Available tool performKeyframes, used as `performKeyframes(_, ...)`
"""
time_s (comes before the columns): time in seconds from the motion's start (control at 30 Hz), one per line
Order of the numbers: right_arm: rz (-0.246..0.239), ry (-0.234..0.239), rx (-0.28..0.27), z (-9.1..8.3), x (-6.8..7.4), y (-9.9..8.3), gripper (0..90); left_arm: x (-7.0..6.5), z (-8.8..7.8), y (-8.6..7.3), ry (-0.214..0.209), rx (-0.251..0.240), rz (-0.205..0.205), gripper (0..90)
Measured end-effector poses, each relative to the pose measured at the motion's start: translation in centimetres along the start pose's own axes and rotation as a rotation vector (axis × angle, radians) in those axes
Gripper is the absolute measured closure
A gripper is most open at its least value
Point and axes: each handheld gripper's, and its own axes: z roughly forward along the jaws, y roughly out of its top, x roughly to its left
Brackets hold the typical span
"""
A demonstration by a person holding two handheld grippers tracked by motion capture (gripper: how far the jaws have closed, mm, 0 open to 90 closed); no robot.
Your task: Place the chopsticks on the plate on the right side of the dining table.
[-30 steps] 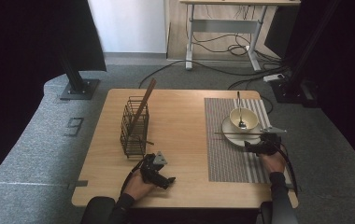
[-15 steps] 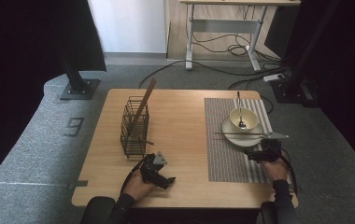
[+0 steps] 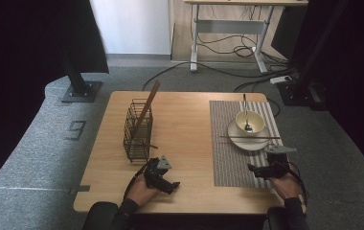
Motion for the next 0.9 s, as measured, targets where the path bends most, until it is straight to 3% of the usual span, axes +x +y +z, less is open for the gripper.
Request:
performKeyframes(0.27,-0.024,0.054,0.012,-1.0,1.8,-0.2,0.0,0.0,0.0,0.0,0.000,0.000,-0.001,0.0)
performKeyframes(0.53,-0.047,0.041,0.009,-2.0,3.5,0.8,0.0,0.0,0.0,0.0,0.001,0.000,0.001,0.0)
performKeyframes(0.63,-0.006,0.108,-0.015,-2.2,4.1,1.4,0.0,0.0,0.0,0.0,0.001,-0.003,-0.002,0.0)
performKeyframes(0.7,-0.006,0.128,-0.023,-2.1,4.5,1.9,0.0,0.0,0.0,0.0,0.001,-0.003,-0.003,0.0)
performKeyframes(0.9,-0.070,0.153,0.011,-1.2,5.8,3.3,0.0,0.0,0.0,0.0,0.000,-0.004,-0.002,0.0)
